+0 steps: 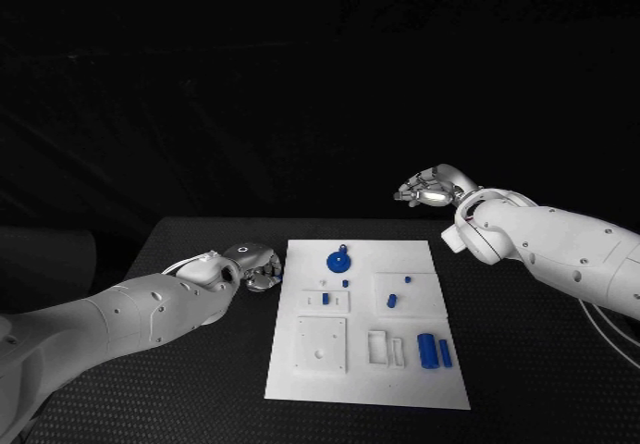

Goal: Assemble the parts on the task board

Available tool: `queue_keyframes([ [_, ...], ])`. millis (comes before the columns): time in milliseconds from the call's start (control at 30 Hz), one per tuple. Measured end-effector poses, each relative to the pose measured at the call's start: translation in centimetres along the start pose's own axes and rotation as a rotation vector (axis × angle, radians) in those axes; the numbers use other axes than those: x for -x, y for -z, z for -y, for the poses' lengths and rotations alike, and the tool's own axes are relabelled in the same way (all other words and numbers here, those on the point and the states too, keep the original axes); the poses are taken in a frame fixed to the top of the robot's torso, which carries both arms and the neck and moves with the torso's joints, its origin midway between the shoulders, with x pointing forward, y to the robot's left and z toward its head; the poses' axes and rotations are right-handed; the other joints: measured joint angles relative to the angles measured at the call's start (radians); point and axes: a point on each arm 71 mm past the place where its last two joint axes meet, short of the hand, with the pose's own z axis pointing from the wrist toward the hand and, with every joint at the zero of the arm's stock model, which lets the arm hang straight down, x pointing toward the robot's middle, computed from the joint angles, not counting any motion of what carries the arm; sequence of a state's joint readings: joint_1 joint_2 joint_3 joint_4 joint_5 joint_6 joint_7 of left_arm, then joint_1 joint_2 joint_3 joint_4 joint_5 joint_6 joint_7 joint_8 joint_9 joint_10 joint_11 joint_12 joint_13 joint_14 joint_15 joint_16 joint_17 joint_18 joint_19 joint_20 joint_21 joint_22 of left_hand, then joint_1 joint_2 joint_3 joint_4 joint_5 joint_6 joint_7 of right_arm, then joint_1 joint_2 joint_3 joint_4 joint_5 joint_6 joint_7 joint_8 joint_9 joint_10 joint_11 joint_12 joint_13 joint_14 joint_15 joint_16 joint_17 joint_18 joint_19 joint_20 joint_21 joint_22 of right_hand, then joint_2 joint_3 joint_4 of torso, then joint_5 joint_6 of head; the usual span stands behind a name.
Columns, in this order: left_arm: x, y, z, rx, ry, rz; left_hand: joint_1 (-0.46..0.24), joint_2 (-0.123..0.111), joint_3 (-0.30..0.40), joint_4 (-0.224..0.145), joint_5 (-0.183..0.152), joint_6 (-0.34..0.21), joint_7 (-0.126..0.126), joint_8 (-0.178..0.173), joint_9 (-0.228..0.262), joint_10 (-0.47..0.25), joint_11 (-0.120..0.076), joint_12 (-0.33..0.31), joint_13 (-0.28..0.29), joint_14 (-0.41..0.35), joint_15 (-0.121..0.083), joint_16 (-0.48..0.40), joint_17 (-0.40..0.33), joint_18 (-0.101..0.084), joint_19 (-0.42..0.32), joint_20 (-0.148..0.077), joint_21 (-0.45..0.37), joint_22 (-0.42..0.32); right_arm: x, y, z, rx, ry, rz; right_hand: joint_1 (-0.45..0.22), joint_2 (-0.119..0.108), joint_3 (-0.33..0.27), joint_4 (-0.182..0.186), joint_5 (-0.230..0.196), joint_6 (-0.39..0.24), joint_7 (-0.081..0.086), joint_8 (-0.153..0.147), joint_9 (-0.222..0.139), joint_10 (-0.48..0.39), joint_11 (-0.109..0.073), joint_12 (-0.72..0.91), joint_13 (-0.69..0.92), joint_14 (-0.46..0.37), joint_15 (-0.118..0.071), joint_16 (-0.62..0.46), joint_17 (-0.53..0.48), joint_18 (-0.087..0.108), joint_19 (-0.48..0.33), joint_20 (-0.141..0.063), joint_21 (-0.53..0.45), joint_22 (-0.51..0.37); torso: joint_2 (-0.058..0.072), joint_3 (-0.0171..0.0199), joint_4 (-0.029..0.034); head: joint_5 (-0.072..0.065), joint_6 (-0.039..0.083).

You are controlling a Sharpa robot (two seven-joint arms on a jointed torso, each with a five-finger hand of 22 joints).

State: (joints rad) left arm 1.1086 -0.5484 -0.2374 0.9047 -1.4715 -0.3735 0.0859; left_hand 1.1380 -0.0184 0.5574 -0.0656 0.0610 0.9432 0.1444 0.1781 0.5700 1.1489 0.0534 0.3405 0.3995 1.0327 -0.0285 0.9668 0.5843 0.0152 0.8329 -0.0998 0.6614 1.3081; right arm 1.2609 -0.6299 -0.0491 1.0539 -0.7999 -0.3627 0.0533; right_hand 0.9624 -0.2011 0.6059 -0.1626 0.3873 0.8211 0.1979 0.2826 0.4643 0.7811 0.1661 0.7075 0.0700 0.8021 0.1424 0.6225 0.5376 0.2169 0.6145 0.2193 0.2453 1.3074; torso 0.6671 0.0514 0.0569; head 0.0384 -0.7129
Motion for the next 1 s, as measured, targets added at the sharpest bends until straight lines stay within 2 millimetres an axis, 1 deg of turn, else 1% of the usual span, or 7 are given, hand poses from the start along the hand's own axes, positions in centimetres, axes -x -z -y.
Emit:
queue_keyframes([
  [400,0.1,0.1,-1.0,0.024,-0.011,0.003,0.004,0.021,0.004,-0.004,0.0,0.002,0.002,0.005,0.0,0.004,0.003,0.0,0.0,0.0,0.0,0.001,0.003,0.0,0.0,0.0,0.0,0.0,0.0,0.0,0.0,0.0,0.0,-0.002,0.0,0.0,0.0,0.0,0.004,0.0,0.0,0.0,0.0,0.0,0.0,0.0,0.0,0.0,0.0,0.0,0.0,0.0,0.0,0.0,-0.002,0.0,0.0,0.0001,-0.0002,-0.001,0.004],
  [567,0.1,0.1,-1.0,0.019,-0.009,0.001,0.008,0.017,0.007,-0.011,0.0,0.002,0.002,0.005,-0.004,0.004,0.003,0.0,0.0,0.0,0.0,0.001,0.005,0.0,0.0,0.0,0.0,0.0,0.0,0.0,0.0,0.0,0.0,-0.003,0.0,0.0,0.0,0.0,0.004,0.0,0.0,0.0,0.0,0.0,0.0,0.0,0.0,0.0,0.0,0.0,0.0,0.0,0.0,0.0,-0.002,0.0,0.0,0.0,0.0,-0.001,0.005],
  [633,0.1,0.1,-1.1,0.017,-0.007,0.0,0.029,-0.011,0.0,-0.034,0.0,-0.004,0.007,0.001,-0.008,0.004,0.003,-0.008,-0.002,0.0,0.0,0.001,0.007,0.0,0.0,0.0,0.0,0.0,0.0,0.0,0.0,0.0,0.0,-0.003,0.0,0.0,0.0,0.0,0.004,0.0,0.0,0.0,0.0,0.0,0.0,0.0,0.0,0.0,0.0,0.0,0.0,0.0,0.0,0.0,-0.002,0.0,0.0,-0.0001,0.0,0.0,0.005],
  [800,0.0,0.3,-1.4,0.024,-0.001,-0.006,0.037,-0.143,-0.011,-0.055,0.0,-0.026,-0.002,-0.005,-0.02,-0.006,0.005,-0.02,-0.006,0.0,0.0,0.001,0.008,0.0,0.0,0.0,0.0,0.0,0.0,0.0,0.0,0.0,0.0,-0.003,0.0,0.0,0.0,0.0,0.004,0.0,0.0,0.0,0.0,0.0,0.0,0.0,0.0,0.0,0.0,0.0,0.0,0.0,0.0,0.0,-0.002,0.0,0.0,-0.0002,0.0003,0.0,0.005],
  [833,-0.1,0.4,-1.5,0.027,-0.001,-0.008,0.037,-0.161,-0.011,-0.056,0.0,-0.031,-0.006,-0.008,-0.021,-0.007,0.004,-0.023,-0.007,0.0,0.0,0.001,0.009,0.0,0.0,0.0,0.0,0.0,0.0,0.0,0.0,-0.001,0.0,-0.004,0.0,0.0,0.0,0.0,0.004,0.0,0.0,0.0,0.0,0.0,0.0,0.0,0.0,0.0,0.0,0.0,0.0,0.0,0.0,0.0,-0.002,0.0,0.0,-0.0003,0.0003,0.0,0.005],
  [933,-0.1,0.5,-1.7,0.032,0.001,-0.01,0.043,-0.184,-0.011,-0.056,0.0,-0.033,-0.007,-0.009,-0.023,-0.007,0.004,-0.023,-0.007,0.0,0.0,0.001,0.009,0.0,0.0,0.0,0.0,0.0,0.0,0.0,0.0,-0.001,0.0,-0.004,0.0,0.0,0.0,0.0,0.004,0.0,0.0,0.0,0.0,0.0,0.0,-0.004,0.0,0.0,0.0,0.0,0.0,0.0,0.0,0.0,-0.002,0.0,0.0,-0.0002,0.0003,0.0,0.005],
  [1000,-0.1,0.5,-1.8,0.034,0.003,-0.01,0.043,-0.187,-0.011,-0.056,0.0,-0.033,-0.007,-0.009,-0.024,-0.007,0.004,-0.024,-0.007,0.0,0.0,0.001,0.009,0.0,0.0,0.0,0.0,0.0,0.0,0.0,0.0,-0.001,0.0,-0.004,0.0,0.0,0.0,0.0,0.004,0.0,0.0,0.0,0.0,0.0,0.0,-0.004,0.0,0.0,0.0,0.0,0.0,0.0,0.0,0.0,-0.002,0.0,0.0,-0.0002,0.0003,0.0,0.005],
])
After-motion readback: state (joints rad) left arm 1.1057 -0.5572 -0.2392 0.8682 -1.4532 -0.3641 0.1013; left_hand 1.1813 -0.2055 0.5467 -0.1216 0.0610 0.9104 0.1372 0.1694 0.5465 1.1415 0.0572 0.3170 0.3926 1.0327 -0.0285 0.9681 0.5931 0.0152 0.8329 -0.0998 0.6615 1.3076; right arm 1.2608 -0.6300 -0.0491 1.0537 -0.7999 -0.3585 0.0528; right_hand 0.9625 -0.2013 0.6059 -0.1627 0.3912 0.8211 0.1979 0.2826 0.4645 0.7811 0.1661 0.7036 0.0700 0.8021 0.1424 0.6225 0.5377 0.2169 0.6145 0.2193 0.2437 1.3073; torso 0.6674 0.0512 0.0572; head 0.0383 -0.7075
